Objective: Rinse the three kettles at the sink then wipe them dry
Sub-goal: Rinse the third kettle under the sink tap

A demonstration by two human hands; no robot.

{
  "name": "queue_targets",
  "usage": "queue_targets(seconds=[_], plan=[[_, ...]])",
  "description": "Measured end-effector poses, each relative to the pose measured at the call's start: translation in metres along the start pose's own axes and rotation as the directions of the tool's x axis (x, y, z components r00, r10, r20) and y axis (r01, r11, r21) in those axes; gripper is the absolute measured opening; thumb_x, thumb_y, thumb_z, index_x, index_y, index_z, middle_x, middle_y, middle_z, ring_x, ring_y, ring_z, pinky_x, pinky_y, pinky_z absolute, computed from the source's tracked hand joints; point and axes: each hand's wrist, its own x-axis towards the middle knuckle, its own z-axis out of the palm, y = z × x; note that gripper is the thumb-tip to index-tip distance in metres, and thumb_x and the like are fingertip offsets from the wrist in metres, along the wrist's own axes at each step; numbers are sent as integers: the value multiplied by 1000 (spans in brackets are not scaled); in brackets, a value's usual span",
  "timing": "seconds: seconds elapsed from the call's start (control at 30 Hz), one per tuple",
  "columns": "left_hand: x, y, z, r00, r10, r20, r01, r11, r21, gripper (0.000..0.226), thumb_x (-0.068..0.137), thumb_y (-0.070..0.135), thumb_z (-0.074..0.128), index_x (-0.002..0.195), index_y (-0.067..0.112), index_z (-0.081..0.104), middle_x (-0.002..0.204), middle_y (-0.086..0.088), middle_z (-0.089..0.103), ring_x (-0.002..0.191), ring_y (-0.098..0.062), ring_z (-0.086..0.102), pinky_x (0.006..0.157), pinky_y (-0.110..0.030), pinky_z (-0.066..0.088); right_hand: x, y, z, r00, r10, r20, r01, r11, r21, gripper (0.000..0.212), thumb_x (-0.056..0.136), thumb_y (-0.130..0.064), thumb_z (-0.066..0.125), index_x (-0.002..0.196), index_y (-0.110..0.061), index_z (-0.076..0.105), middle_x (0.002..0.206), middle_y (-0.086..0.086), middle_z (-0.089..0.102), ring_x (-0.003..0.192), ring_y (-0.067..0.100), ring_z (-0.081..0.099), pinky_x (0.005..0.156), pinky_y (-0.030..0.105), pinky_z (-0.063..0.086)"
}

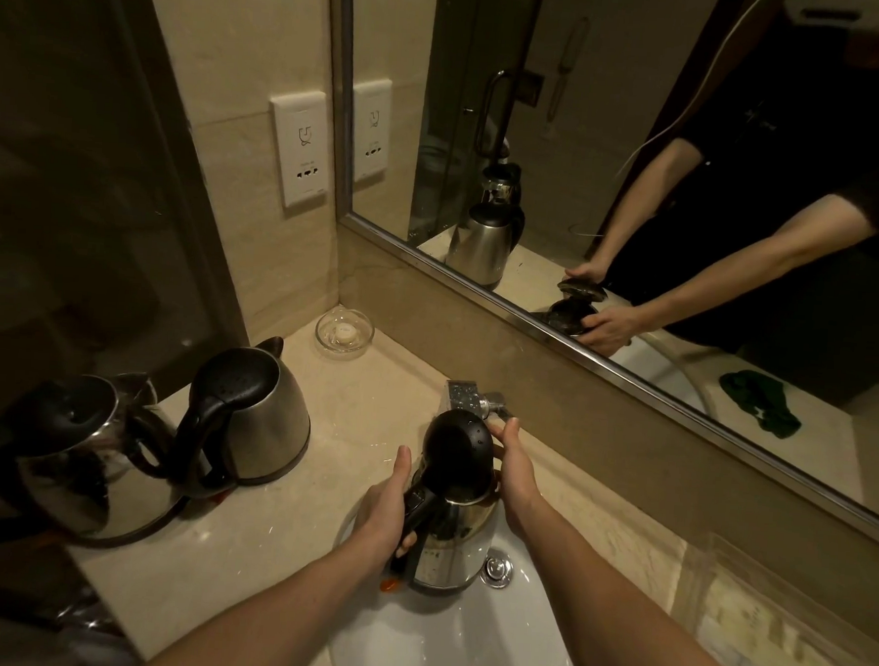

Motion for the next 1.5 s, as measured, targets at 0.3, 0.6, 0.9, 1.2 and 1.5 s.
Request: queue_targets(seconds=[0.3, 0.6, 0.9, 1.2, 1.5], plan=[[-2, 3, -1, 1000, -7, -2, 7, 1000, 16, 79, 92, 78, 28, 91, 6, 62, 46, -2, 50, 34, -14, 44, 39, -23, 35, -1, -1, -1, 1000, -3, 20, 2, 1000, 31, 62, 101, -55, 16, 140, -19, 49, 133, 11, 53, 106, 16, 48, 92, 36, 36], [-1, 2, -1, 1000, -17, -10, 18, 999, 27, 81, 91, 78, 27, 93, 6, 64, 46, -4, 49, 34, -15, 42, 38, -22, 34, 1, 1, -3, 1000, -11, 15, 10, 1000, 20, 61, 102, -53, 16, 141, -18, 47, 136, 10, 51, 101, 13, 50, 91, 35, 35], [-1, 2, -1, 1000, -8, 7, 7, 999, 33, 80, 90, 80, 26, 87, 7, 59, 46, -3, 49, 35, -15, 44, 39, -23, 36, 3, 1, -3, 1000, 24, -16, -24, 1000, 6, 63, 100, -57, 17, 142, -20, 46, 136, 8, 51, 114, 19, 48, 91, 36, 33], [1, 4, -1, 1000, -9, -1, 9, 999, 38, 79, 89, 81, 27, 80, 9, 56, 49, -5, 51, 35, -16, 44, 39, -23, 36, 5, 0, -1, 998, 55, -37, -54, 998, 15, 64, 99, -60, 18, 143, -22, 45, 139, 10, 49, 130, 30, 43, 99, 44, 34], [2, 2, -2, 1000, -7, 1, 7, 999, 32, 79, 89, 81, 27, 82, 8, 56, 47, -5, 49, 35, -16, 43, 40, -24, 35, 3, -1, 0, 998, 45, -39, -44, 999, 30, 62, 100, -58, 19, 142, -22, 46, 144, 13, 45, 134, 32, 39, 103, 46, 33]])
